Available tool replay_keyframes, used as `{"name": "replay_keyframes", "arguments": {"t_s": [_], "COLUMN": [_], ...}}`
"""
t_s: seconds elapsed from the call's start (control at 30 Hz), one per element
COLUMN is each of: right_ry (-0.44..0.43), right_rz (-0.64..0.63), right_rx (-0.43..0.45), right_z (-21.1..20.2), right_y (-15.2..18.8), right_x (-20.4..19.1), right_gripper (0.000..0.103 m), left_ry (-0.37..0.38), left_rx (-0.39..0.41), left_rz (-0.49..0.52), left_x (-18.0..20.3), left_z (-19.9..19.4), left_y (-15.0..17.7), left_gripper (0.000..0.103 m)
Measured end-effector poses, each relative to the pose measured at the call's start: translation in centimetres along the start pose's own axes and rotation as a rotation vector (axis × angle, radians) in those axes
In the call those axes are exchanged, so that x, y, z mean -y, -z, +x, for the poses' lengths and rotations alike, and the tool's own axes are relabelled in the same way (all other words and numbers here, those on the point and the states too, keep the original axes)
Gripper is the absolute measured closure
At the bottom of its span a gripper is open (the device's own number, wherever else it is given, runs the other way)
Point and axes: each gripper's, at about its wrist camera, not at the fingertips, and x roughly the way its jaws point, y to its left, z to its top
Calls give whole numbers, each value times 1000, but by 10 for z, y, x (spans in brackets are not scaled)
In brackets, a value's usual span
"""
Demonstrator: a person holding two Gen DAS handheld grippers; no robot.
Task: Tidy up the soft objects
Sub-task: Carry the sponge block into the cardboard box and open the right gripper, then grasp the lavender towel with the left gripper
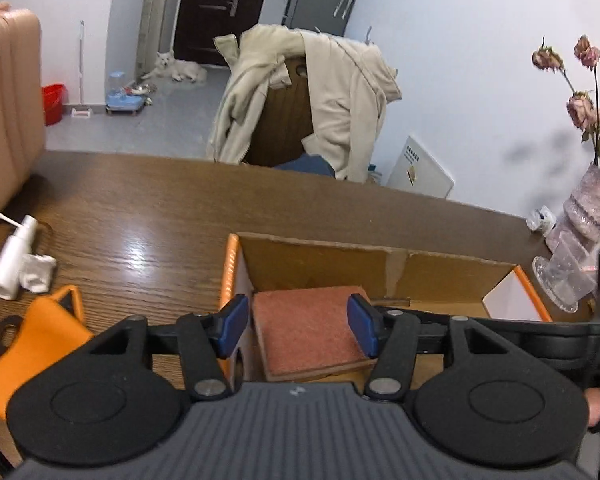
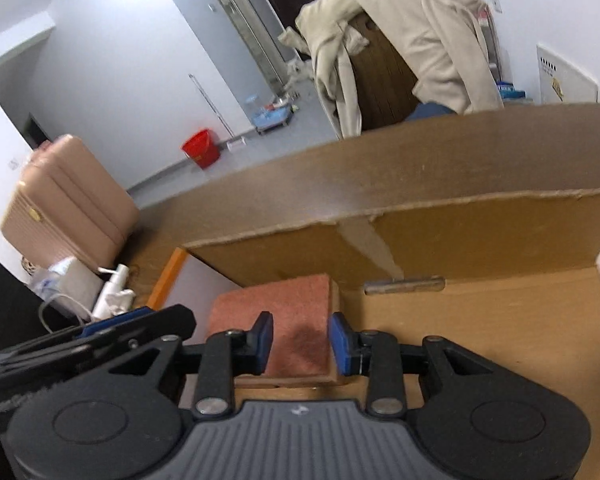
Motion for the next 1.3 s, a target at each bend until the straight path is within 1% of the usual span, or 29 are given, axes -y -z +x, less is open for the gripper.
{"name": "replay_keyframes", "arguments": {"t_s": [0.03, 0.07, 0.13, 0.17, 0.23, 0.3, 0.37, 0.43, 0.5, 0.53, 0.57, 0.63, 0.7, 0.77, 0.8, 0.87, 0.93, 0.97, 1.0, 1.03, 1.07, 1.13, 1.2, 1.27, 1.3], "right_ry": [2, 4, 0, -2, -4, 10, 12, 9, 10, 13, 21, 40, 69, 83, 90, 110, 145, 159, 167, 165, 157, 127, 108, 96, 90], "right_rz": [-16, -32, -64, -84, -130, -180, -201, -207, -225, -238, -255, -297, -341, -389, -402, -421, -467, -489, -499, -494, -488, -478, -483, -481, -478], "right_rx": [15, 32, 70, 94, 134, 169, 184, 206, 235, 245, 255, 271, 295, 313, 320, 325, 337, 350, 366, 378, 382, 368, 331, 304, 283], "right_z": [-14, -29, -63, -85, -127, -171, -208, -245, -280, -293, -307, -330, -350, -361, -366, -375, -379, -379, -382, -383, -384, -383, -383, -380, -377], "right_y": [0, 0, -1, 1, 8, 19, 30, 47, 71, 82, 95, 119, 147, 172, 185, 209, 230, 239, 248, 257, 265, 283, 301, 316, 320], "right_x": [-4, -7, -14, -16, -20, -23, -20, -15, -9, -5, -3, 3, 7, 9, 11, 13, 11, 9, 8, 8, 8, 6, 7, 5, 5], "right_gripper": [71, 71, 70, 66, 60, 58, 49, 46, 43, 42, 41, 39, 37, 32, 31, 30, 30, 29, 27, 24, 23, 21, 20, 14, 13], "left_ry": [-8, -17, -61, -88, -110, -108, -93, -78, -72, -84, -103, -165, -191, -175, -176, -181, -142, -122, -124, -122, -117, -119, -135, -138, -143], "left_rx": [25, 61, 157, 193, 227, 250, 294, 358, 384, 386, 380, 346, 333, 360, 375, 396, 411, 414, 412, 410, 404, 386, 371, 348, 330], "left_rz": [9, 25, 75, 103, 161, 187, 214, 283, 366, 373, 365, 314, 262, 248, 247, 232, 188, 175, 162, 156, 142, 97, 48, 21, 20], "left_x": [10, 12, 20, 23, 28, 29, 26, 21, 9, 2, -6, -19, -26, -25, -22, -19, -19, -16, -14, -11, -8, -6, -7, -10, -12], "left_z": [-7, -20, -49, -63, -89, -111, -138, -158, -173, -176, -181, -188, -204, -226, -237, -254, -272, -280, -286, -292, -298, -308, -315, -317, -315], "left_y": [-5, -7, -5, -2, 7, 15, 28, 47, 70, 78, 88, 100, 113, 129, 138, 153, 173, 185, 193, 204, 216, 238, 264, 276, 277], "left_gripper": [46, 44, 23, 21, 20, 17, 12, 2, 2, 2, 2, 2, 2, 2, 0, 0, 0, 0, 0, 0, 0, 0, 0, 0, 0]}}
